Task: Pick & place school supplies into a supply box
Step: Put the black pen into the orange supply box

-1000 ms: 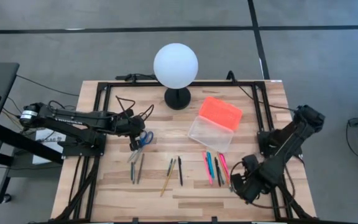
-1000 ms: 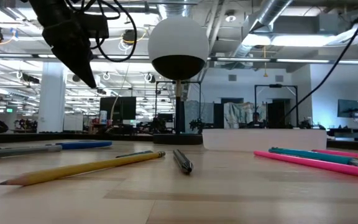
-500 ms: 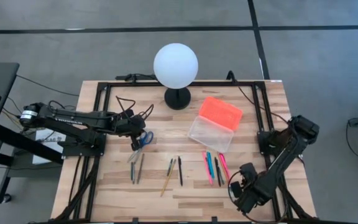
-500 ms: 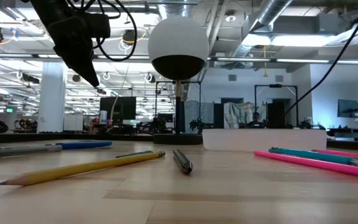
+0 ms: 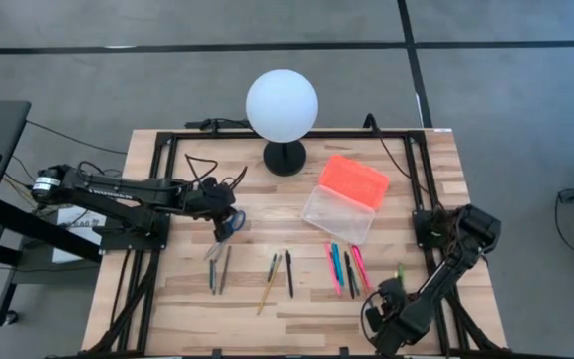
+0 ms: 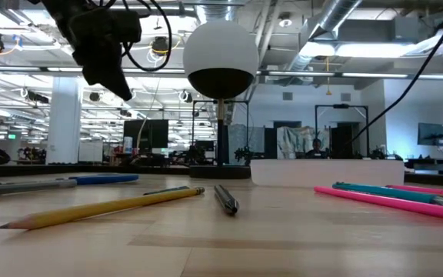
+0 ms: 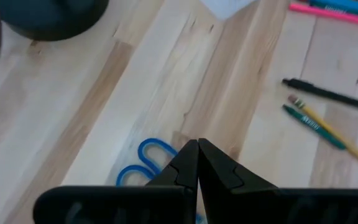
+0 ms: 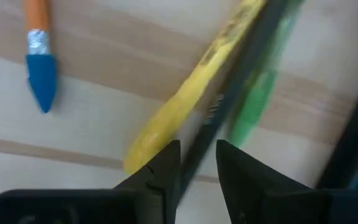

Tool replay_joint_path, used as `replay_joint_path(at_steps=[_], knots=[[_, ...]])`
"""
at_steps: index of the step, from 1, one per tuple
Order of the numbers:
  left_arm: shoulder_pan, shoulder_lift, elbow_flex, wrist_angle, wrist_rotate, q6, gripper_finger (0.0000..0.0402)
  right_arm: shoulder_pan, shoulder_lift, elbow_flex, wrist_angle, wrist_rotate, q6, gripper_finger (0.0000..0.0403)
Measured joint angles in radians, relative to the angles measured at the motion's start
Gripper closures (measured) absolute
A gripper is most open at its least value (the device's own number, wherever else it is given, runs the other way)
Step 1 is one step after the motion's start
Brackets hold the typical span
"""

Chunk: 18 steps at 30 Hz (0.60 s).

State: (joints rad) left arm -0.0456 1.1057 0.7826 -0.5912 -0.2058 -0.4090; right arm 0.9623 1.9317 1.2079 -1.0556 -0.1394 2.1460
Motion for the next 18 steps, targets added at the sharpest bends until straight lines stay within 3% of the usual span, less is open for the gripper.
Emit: replay_joint_path(at_steps=[18], knots=[[0.0,0.0,0.0,0.018,-0.008,-0.033,0.0401,-0.016,0.018,-0.001,0.066,0.059,-0.024,0.0315]])
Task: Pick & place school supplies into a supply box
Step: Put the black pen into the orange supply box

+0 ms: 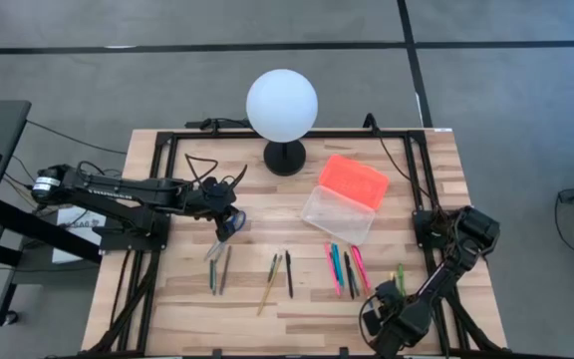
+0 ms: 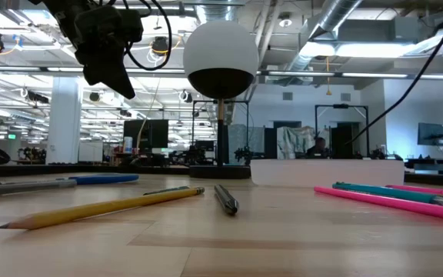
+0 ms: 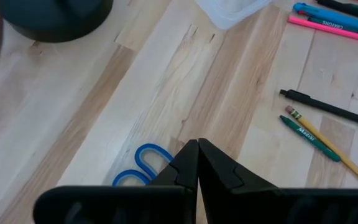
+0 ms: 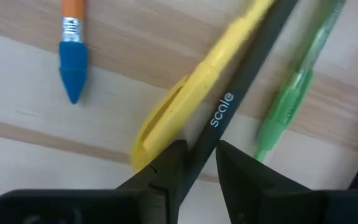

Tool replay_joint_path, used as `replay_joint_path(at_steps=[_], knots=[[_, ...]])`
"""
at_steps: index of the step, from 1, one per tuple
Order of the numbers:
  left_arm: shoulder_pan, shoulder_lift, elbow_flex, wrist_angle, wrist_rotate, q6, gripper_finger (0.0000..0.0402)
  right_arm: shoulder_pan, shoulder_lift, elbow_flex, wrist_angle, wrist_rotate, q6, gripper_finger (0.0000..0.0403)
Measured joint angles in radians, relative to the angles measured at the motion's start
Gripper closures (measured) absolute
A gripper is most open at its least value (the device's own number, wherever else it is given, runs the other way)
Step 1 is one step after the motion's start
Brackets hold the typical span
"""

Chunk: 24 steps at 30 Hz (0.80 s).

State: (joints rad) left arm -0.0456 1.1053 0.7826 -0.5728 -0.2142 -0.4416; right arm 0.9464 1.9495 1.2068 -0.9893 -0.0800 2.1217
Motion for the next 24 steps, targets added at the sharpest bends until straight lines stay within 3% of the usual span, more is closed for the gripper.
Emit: replay_joint_path(at_steps=[11,24], knots=[[0.0,0.0,0.0,-0.001,-0.002,0.036,0.0401,-0.009,-0.005,0.002,0.065,0.027,-0.029,0.0391],[0.0,0.0,0.0,-0.007,-0.013,0.063,0.0401,-0.035,-0.013,0.004,0.063,0.02,-0.079,0.0397]])
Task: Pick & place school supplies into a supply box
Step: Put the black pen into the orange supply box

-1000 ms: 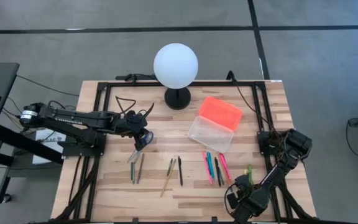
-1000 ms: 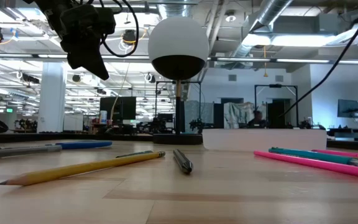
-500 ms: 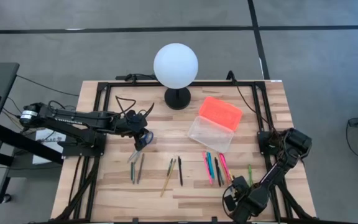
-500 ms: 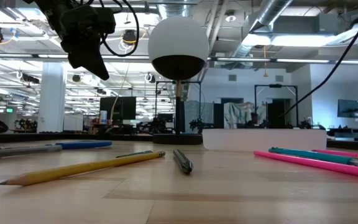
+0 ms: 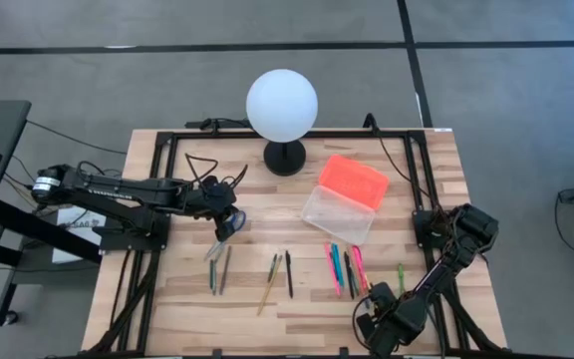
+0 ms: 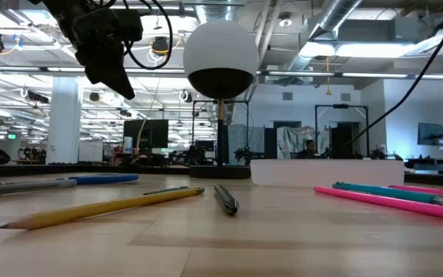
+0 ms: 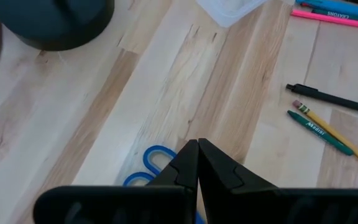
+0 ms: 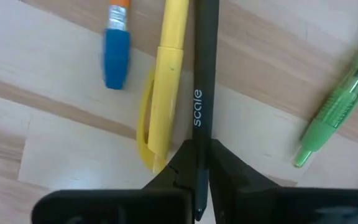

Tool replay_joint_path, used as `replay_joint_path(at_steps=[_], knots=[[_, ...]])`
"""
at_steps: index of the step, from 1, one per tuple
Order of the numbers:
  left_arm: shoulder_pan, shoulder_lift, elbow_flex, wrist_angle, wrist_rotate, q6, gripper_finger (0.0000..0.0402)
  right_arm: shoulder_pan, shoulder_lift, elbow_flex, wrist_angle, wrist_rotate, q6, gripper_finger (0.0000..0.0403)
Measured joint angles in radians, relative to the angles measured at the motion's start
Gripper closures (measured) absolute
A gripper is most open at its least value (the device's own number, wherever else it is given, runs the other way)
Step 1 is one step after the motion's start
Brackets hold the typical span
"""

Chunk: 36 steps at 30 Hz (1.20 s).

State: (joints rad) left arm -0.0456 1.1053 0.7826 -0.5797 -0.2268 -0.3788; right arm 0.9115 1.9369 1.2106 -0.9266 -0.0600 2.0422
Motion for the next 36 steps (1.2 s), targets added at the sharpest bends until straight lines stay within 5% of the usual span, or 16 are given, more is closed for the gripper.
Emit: replay_joint_path(at_steps=[14,21,29,36], knots=[[0.0,0.0,0.0,-0.014,-0.044,0.044,0.0401,-0.027,-0.141,-0.004,-0.098,0.11,0.002,0.0399],[0.0,0.0,0.0,-0.013,-0.078,0.045,0.0401,-0.08,-0.255,-0.002,-0.195,0.258,-0.069,0.04],[0.0,0.0,0.0,-0.013,-0.152,0.045,0.0401,-0.312,-0.375,-0.002,-0.334,0.361,-0.472,0.0399],[0.0,0.0,0.0,-0.013,-0.142,0.044,0.0401,-0.598,-0.402,-0.002,-0.285,0.402,-0.937,0.0398]])
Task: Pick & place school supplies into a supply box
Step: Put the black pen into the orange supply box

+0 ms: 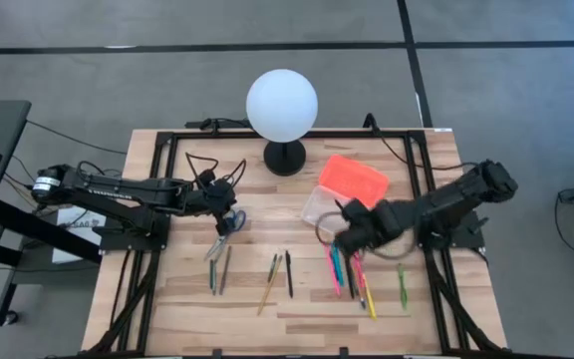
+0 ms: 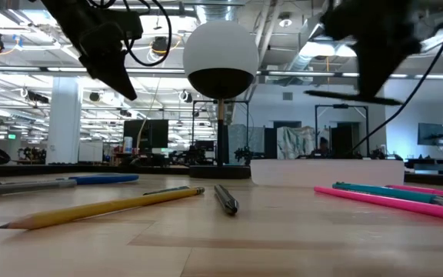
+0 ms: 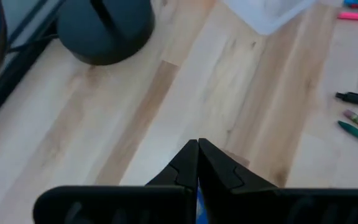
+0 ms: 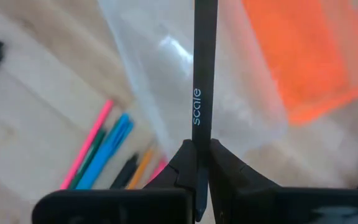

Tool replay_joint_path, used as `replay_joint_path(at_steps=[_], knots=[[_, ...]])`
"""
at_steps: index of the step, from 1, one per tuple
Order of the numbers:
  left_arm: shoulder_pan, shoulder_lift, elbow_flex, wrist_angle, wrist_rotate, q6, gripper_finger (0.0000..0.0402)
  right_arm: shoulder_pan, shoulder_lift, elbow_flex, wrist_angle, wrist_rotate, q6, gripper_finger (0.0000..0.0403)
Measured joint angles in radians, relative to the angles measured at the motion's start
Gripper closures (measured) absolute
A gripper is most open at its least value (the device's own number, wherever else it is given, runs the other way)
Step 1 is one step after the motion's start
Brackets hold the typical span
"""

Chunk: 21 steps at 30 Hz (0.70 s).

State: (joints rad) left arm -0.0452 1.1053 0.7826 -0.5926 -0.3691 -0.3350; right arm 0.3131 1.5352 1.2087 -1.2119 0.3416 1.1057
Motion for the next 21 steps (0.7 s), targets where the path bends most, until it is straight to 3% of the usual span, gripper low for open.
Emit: replay_joint_path(at_steps=[10,21], knots=[[0.0,0.0,0.0,-0.001,0.032,-0.075,0.0401,-0.275,0.064,0.0,0.14,-0.038,-0.489,0.0395],[0.0,0.0,0.0,0.0,0.032,-0.096,0.0401,-0.334,0.156,-0.001,0.17,-0.12,-0.583,0.0392]])
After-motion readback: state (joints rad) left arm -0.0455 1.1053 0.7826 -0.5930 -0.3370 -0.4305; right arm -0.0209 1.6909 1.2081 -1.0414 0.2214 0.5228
